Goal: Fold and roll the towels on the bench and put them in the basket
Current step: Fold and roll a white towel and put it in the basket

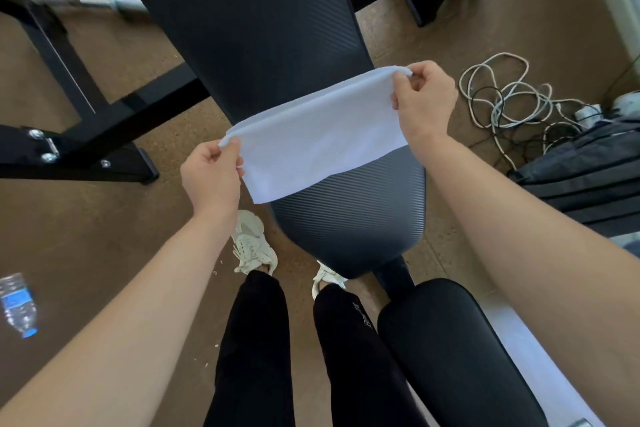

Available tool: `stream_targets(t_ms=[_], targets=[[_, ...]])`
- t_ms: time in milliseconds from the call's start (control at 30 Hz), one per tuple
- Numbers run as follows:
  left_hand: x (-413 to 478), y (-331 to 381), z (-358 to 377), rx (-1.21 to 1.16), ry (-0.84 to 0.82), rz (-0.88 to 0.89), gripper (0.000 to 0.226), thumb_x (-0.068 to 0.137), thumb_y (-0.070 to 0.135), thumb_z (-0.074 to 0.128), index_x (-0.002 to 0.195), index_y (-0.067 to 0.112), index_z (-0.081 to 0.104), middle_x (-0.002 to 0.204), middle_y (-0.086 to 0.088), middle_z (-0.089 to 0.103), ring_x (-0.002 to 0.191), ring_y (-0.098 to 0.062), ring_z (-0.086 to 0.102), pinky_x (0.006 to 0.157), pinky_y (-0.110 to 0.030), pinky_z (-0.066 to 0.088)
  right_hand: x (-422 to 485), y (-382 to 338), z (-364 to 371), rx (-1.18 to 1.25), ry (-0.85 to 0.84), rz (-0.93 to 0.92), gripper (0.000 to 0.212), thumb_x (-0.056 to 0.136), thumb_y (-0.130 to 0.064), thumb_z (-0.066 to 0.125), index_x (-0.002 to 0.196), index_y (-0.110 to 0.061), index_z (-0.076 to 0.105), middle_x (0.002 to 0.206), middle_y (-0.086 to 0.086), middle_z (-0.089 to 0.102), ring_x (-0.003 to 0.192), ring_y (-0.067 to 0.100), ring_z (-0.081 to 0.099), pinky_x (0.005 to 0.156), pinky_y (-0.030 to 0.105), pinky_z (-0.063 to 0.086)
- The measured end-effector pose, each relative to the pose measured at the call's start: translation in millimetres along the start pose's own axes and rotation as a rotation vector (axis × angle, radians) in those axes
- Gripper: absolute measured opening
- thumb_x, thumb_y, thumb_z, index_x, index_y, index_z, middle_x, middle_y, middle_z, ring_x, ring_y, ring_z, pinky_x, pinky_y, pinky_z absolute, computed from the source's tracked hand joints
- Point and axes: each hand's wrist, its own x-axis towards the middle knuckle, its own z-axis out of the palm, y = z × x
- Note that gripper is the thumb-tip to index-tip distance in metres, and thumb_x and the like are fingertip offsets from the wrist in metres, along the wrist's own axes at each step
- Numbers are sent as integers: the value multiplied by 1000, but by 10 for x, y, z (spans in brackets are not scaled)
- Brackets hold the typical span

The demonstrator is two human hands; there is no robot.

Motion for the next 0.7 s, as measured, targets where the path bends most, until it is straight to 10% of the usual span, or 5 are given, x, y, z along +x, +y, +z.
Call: stream_targets(t_ms=[167,300,533,700], targets=[[160,82,114,-11,34,-43,15,103,31,60,114,21,64,98,-1,73,77,-9,65,71,-25,54,133,-32,93,-34,-75,-20,11,93,-25,61,102,-22,67,85,-2,73,81,12,68,84,31,57],[222,-6,84,-65,-18,-101,46,98,33,66,138,23,47,119,-1,65,106,-17,67,81,-29,56,78,30,49,12,-100,87,55,84,-13,64,139,-17,55,103,-4,65,90,4,60,74,3,42],[130,-246,62,-26,-290,-286,60,94,37,74,145,21,47,124,10,62,112,-12,62,106,-44,51,-177,368,68,-104,-216,226,66,74,-34,72,135,-14,54,128,6,52,119,24,52,99,41,52],[76,-228,122,35,-272,-221,35,95,28,76,122,21,55,111,12,64,107,-14,64,93,-37,54,-294,378,129,-45,-190,241,45,82,-21,71,121,-13,51,125,6,42,101,16,52,94,36,52]])
